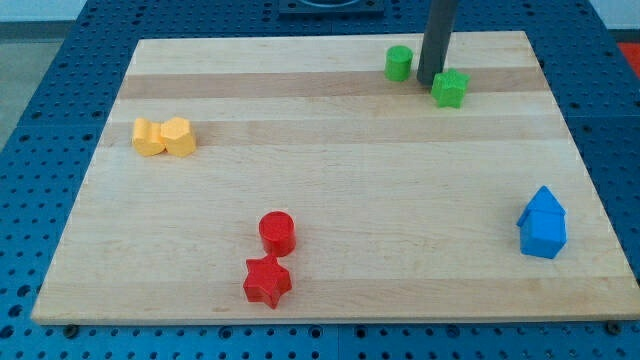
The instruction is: Slide the green star towards the bottom of the green circle
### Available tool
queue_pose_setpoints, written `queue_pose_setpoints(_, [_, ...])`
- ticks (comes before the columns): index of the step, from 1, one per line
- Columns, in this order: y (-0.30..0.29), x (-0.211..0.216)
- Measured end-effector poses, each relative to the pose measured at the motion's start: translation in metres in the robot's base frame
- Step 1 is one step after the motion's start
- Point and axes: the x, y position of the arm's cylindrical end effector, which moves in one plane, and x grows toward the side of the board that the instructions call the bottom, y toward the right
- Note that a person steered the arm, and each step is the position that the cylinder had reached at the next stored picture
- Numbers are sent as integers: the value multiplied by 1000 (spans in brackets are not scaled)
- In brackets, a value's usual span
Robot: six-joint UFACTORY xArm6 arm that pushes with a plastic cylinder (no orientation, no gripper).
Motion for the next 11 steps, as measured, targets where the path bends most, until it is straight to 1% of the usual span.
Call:
queue_pose_setpoints(1, [22, -16])
queue_pose_setpoints(2, [28, -46])
queue_pose_setpoints(3, [153, -8])
queue_pose_setpoints(4, [125, 46])
queue_pose_setpoints(5, [67, 58])
queue_pose_setpoints(6, [120, 16])
queue_pose_setpoints(7, [26, 4])
queue_pose_setpoints(8, [0, 72])
queue_pose_setpoints(9, [16, 70])
queue_pose_setpoints(11, [16, 70])
